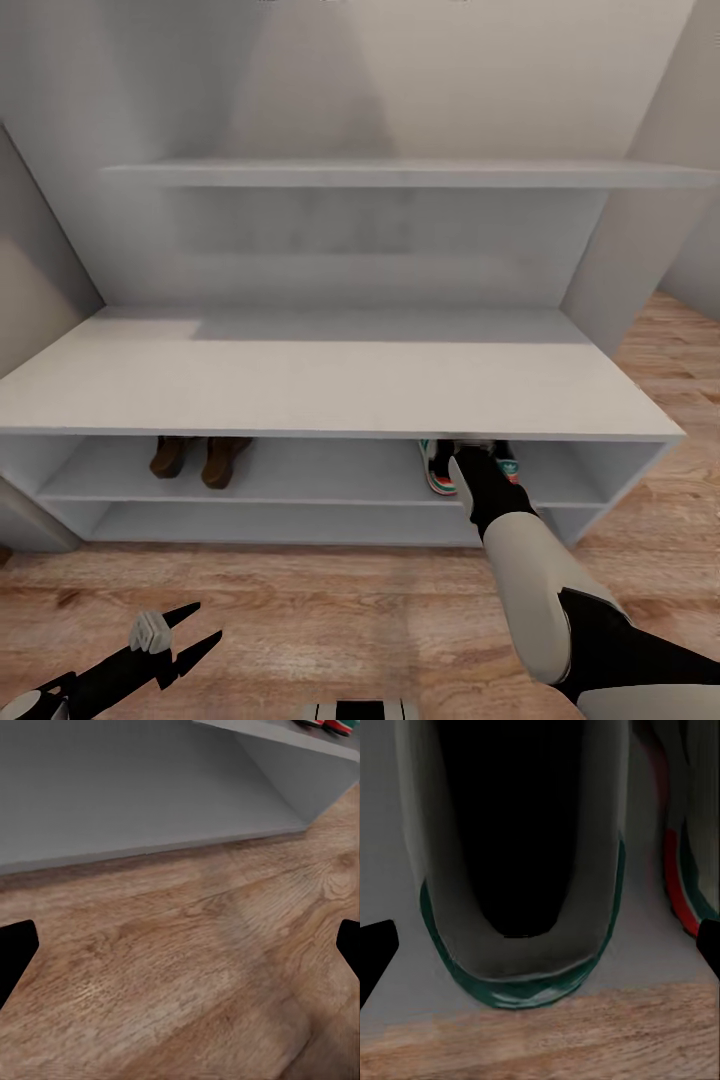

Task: Pick up the two gym shoes and the two sandals from the corridor floor and place them onto the hallstand (shoe rack) in the corridor, making sure they are on the rack and not on the floor. Arrange them so the two gym shoes are next to each other and the two sandals are next to each other.

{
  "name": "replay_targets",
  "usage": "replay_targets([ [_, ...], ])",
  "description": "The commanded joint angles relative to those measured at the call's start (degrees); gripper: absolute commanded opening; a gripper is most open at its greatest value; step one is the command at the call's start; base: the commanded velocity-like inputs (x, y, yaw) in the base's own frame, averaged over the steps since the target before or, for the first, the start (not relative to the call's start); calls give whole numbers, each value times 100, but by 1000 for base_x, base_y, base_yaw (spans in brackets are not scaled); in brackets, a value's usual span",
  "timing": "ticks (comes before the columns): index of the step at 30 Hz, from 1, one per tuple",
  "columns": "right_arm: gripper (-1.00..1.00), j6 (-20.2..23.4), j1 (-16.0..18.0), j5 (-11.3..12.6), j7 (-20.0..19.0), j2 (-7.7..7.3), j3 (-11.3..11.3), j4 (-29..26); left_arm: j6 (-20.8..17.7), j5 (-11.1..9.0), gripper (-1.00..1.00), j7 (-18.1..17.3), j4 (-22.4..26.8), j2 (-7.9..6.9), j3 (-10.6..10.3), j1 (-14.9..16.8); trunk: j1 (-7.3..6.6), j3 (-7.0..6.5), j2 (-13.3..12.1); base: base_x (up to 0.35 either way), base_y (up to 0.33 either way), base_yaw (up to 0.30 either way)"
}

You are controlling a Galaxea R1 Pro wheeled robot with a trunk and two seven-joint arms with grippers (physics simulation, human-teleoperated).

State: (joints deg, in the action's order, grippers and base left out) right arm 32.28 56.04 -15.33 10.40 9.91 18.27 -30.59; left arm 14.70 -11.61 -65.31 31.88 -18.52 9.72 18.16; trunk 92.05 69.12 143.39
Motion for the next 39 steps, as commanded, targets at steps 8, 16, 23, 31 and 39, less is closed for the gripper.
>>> replay_targets([
  [8,100,24,4,-41,-12,8,30,-8,29,-8,100,-17,-6,1,4,3,-4,5,2,-318,0,0],
  [16,100,24,4,-40,-19,8,22,-8,25,-8,100,-12,-6,-1,4,3,-4,5,2,-337,0,0],
  [23,100,18,4,-37,-27,8,23,-8,24,-8,100,1,-6,-2,8,3,-4,5,2,-338,0,0],
  [31,100,-64,-44,-27,-37,8,29,45,24,-8,100,29,-6,-2,12,3,-4,5,2,-338,0,0],
  [39,100,-182,-177,-18,-62,8,27,53,19,-8,100,36,-6,-2,12,3,-4,5,2,-338,0,0],
])
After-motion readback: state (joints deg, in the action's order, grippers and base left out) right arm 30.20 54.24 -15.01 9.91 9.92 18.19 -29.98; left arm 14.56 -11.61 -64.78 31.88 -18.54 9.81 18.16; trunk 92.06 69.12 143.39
